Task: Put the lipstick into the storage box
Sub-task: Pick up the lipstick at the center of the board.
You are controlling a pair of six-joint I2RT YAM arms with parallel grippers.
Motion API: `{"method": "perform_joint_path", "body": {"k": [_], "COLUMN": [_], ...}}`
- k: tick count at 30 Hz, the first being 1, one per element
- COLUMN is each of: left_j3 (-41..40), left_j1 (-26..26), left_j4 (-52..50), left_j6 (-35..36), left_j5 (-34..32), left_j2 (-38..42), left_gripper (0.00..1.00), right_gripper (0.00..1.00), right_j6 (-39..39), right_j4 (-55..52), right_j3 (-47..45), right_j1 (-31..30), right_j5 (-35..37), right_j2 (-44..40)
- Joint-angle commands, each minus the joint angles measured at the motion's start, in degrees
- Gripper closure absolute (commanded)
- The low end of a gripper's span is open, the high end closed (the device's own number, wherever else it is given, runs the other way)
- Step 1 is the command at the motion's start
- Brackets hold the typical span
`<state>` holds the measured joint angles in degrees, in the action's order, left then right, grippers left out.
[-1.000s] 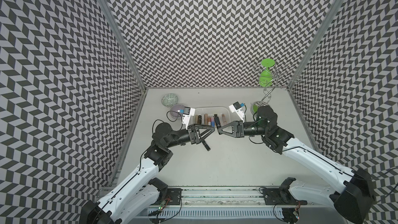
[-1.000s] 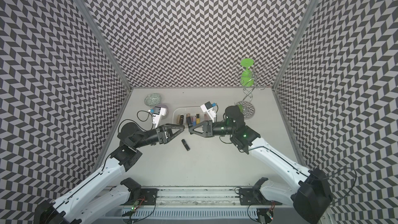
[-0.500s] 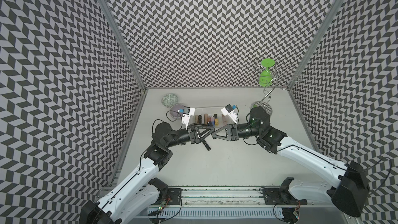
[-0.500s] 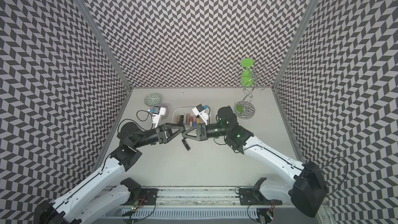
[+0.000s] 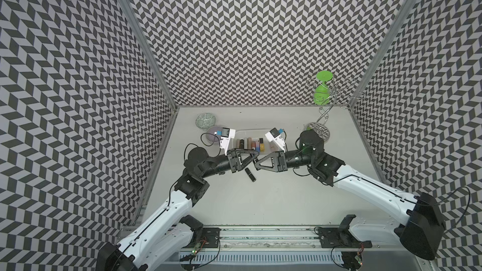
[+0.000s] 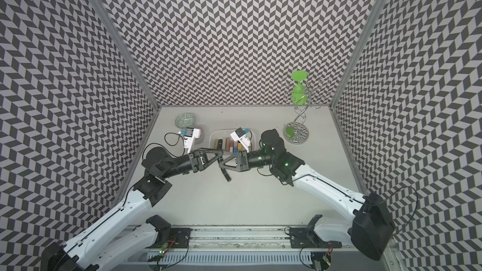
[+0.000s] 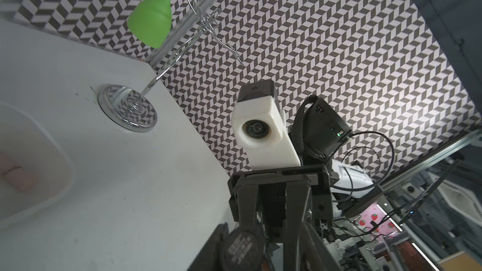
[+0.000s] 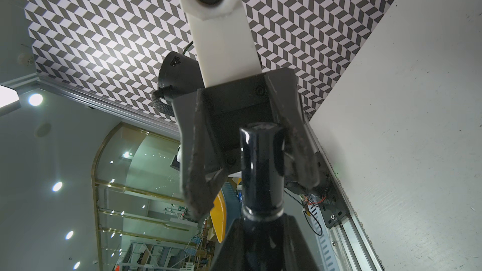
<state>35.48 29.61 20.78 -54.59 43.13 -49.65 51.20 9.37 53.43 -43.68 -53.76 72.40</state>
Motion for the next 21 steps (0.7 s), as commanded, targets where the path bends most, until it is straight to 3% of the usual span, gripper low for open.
{"method": "perform_joint_path", "body": {"k": [1, 10, 15, 21], "left_j3": [1.5, 1.4, 1.3, 0.7], "left_j1": [0.1, 0.1, 0.2, 0.3], "left_j4": [0.4, 0.4, 0.4, 0.1], "left_j6": [0.7, 0.0, -1.1, -1.6], "left_j5": [-0.2, 0.3, 1.1, 1.6], "left_j2": [-0.1, -0.7, -1.3, -0.8], "left_gripper": [0.66, 0.77, 0.7, 0.69], "right_gripper": [0.79, 0.79, 0.79, 0.79], "right_j6": [-1.0, -1.4, -1.6, -1.8], "right_j4": [2.5, 2.4, 2.3, 2.4], "right_j3": [1.6, 1.8, 1.9, 2.5], "right_j1": [-0.4, -0.4, -0.4, -0.4], "right_j5": [-0.3, -0.2, 0.7, 1.2], "right_j2": [0.2, 0.1, -0.3, -0.2]}}
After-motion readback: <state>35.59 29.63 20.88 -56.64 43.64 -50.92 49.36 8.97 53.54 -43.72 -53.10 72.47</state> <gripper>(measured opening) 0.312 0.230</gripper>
